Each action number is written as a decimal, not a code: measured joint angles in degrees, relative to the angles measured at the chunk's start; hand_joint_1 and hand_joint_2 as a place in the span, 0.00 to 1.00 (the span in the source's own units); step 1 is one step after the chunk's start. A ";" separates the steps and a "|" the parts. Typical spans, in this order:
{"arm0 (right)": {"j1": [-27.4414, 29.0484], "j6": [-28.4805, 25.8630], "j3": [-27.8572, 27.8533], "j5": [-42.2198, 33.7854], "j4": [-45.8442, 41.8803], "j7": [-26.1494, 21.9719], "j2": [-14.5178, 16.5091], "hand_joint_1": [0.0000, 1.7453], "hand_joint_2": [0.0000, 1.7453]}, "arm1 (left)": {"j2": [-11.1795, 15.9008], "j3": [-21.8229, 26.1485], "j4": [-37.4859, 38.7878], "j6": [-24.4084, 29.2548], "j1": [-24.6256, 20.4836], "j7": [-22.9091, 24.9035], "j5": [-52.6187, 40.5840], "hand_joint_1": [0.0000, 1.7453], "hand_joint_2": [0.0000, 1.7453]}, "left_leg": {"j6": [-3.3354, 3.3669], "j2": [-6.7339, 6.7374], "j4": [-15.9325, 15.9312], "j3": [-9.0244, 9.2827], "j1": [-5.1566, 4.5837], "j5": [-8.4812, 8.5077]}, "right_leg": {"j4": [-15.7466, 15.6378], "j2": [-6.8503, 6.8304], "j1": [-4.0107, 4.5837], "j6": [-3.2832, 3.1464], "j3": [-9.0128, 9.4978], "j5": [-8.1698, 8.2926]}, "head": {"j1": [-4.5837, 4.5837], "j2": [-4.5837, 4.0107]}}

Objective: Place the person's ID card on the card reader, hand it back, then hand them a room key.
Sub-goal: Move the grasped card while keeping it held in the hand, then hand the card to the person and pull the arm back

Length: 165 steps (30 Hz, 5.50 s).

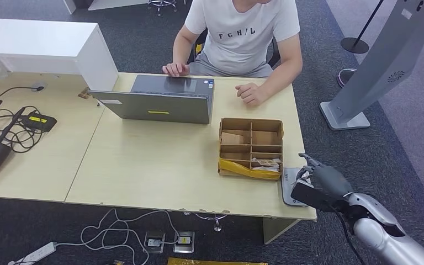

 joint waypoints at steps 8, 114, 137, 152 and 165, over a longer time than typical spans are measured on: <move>-0.03 -0.77 0.75 -2.06 4.05 -1.00 0.49 1.00 1.00 | -0.15 0.00 0.00 -0.13 0.00 0.02 -0.46 0.00 0.00 | 0.00 0.00 0.00 -0.01 -0.01 0.00 | 0.00 0.00 -0.01 0.00 0.00 0.00 | 0.01 0.00; -21.13 -2.56 -7.87 13.32 15.61 -6.51 13.73 0.00 0.00 | 1.40 -1.40 0.02 -5.82 -0.24 -1.11 -3.54 0.00 0.00 | -0.07 -0.04 0.00 -0.09 0.08 0.09 | 0.01 0.00 0.08 -0.04 -0.06 0.09 | 0.01 0.00; -14.41 6.86 -10.01 10.70 0.33 6.62 8.59 0.00 1.00 | 1.60 -1.42 0.02 -6.90 0.01 -0.64 -2.15 0.00 0.00 | -0.09 0.03 0.03 -0.03 0.07 0.07 | -0.01 0.04 0.07 -0.04 -0.09 0.10 | 0.00 0.00; -2.52 8.91 -17.16 12.05 -22.26 13.93 -3.29 0.00 1.00 | 2.08 -1.42 0.03 -6.77 0.16 -0.44 -1.65 0.00 0.00 | -0.10 0.06 0.01 -0.01 0.07 0.06 | -0.01 0.05 0.07 -0.04 -0.06 0.10 | 0.01 0.00; 6.45 -2.89 -14.67 14.50 -23.61 12.95 -1.55 0.00 1.00 | 0.40 -1.20 0.02 -0.95 0.07 0.75 0.33 0.00 0.00 | -0.10 0.03 -0.01 -0.10 0.08 0.06 | -0.01 0.03 0.08 -0.06 -0.08 0.08 | 0.01 0.00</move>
